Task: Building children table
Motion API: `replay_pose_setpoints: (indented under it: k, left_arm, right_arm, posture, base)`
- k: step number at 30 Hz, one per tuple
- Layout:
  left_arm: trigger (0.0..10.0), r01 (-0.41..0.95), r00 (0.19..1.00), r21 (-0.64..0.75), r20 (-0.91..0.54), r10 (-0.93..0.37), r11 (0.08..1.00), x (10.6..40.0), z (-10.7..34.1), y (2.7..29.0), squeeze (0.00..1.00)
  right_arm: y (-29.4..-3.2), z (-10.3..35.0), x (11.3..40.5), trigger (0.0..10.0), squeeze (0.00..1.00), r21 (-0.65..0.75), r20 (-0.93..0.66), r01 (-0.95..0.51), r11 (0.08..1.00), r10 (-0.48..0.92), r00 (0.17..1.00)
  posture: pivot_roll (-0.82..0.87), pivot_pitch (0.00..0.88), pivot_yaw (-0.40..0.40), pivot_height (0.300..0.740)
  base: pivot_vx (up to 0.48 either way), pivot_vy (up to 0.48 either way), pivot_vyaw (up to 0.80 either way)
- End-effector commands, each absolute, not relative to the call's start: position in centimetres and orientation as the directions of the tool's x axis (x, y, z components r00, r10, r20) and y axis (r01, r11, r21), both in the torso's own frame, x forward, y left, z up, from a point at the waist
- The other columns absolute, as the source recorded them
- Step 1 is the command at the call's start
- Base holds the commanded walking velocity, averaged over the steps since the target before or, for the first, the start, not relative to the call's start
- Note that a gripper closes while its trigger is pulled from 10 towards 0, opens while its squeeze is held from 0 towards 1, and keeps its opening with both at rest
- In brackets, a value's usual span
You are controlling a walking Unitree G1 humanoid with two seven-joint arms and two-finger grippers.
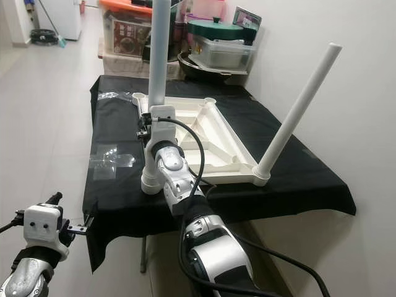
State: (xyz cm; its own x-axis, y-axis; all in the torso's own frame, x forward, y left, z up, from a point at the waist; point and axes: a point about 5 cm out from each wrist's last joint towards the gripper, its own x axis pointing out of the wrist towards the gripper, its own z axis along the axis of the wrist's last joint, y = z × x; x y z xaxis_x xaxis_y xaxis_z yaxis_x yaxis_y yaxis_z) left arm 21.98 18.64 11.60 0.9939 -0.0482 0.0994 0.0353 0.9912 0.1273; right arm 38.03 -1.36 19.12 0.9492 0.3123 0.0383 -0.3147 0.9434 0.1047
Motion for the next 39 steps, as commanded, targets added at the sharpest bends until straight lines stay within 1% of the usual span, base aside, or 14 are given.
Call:
replay_pose_setpoints:
  k: [1, 22, 23, 24, 25, 26, 29, 30, 39]
  left_arm:
    - [10.0, 0.049, 0.992, 0.133, 0.105, -0.063, 0.990, 22.1, 11.6, 18.4, 0.00]
    - [10.0, 0.063, 0.991, 0.137, 0.104, -0.078, 0.989, 22.2, 11.5, 18.3, 0.00]
    - [10.0, 0.063, 0.992, 0.137, 0.104, -0.078, 0.989, 22.2, 11.5, 18.3, 0.00]
    - [10.0, 0.064, 0.992, 0.137, 0.103, -0.078, 0.988, 22.2, 11.5, 18.3, 0.00]
    - [10.0, 0.064, 0.992, 0.138, 0.102, -0.079, 0.988, 22.2, 11.5, 18.3, 0.00]
    - [10.0, 0.065, 0.992, 0.138, 0.102, -0.079, 0.988, 22.3, 11.5, 18.3, 0.00]
    - [10.0, 0.065, 0.992, 0.138, 0.102, -0.080, 0.988, 22.2, 11.5, 18.3, 0.00]
    - [10.0, 0.065, 0.992, 0.138, 0.102, -0.080, 0.988, 22.2, 11.5, 18.3, 0.00]
    - [10.0, 0.070, 0.991, 0.136, 0.101, -0.085, 0.988, 22.3, 11.4, 18.2, 0.00]
  right_arm:
    - [-0.9, 14.4, 36.8, 10.0, 0.00, 0.171, -0.160, -0.287, 0.943, 0.314, 0.936]
    - [-1.1, 14.9, 36.8, 10.0, 0.00, 0.178, -0.152, -0.283, 0.942, 0.311, 0.938]
    - [-1.1, 15.0, 36.9, 10.0, 0.10, 0.179, -0.150, -0.283, 0.942, 0.311, 0.939]
    - [-1.1, 15.0, 36.9, 10.0, 0.22, 0.181, -0.148, -0.283, 0.942, 0.311, 0.939]
    - [-1.1, 15.1, 36.9, 10.0, 0.84, 0.182, -0.144, -0.283, 0.942, 0.310, 0.940]
    - [-1.1, 15.2, 36.9, 10.0, 0.97, 0.184, -0.140, -0.283, 0.941, 0.310, 0.941]
    - [-1.1, 15.3, 36.9, 10.0, 0.97, 0.185, -0.137, -0.282, 0.941, 0.309, 0.941]
    - [-1.1, 15.5, 36.9, 10.0, 1.00, 0.185, -0.127, -0.283, 0.941, 0.308, 0.943]
    - [-1.5, 16.9, 37.1, 10.0, 1.00, 0.201, -0.054, -0.293, 0.935, 0.309, 0.950]
  posture:
    - [0.17, 0.000, -0.160, 0.740]
    - [0.17, 0.000, -0.152, 0.740]
    - [0.17, 0.000, -0.152, 0.740]
    - [0.17, 0.000, -0.152, 0.740]
    - [0.17, 0.000, -0.152, 0.740]
    - [0.17, 0.000, -0.152, 0.740]
    - [0.17, 0.000, -0.151, 0.740]
    - [0.17, 0.000, -0.151, 0.740]
    - [0.16, 0.000, -0.146, 0.740]
  base:
    - [0.000, 0.000, 0.00]
    - [0.000, 0.000, 0.00]
    - [0.000, 0.000, 0.00]
    - [0.000, 0.000, 0.00]
    - [0.000, 0.000, 0.00]
    - [0.000, 0.000, 0.00]
    - [0.000, 0.000, 0.00]
    - [0.000, 0.000, 0.00]
    - [0.000, 0.000, 0.00]
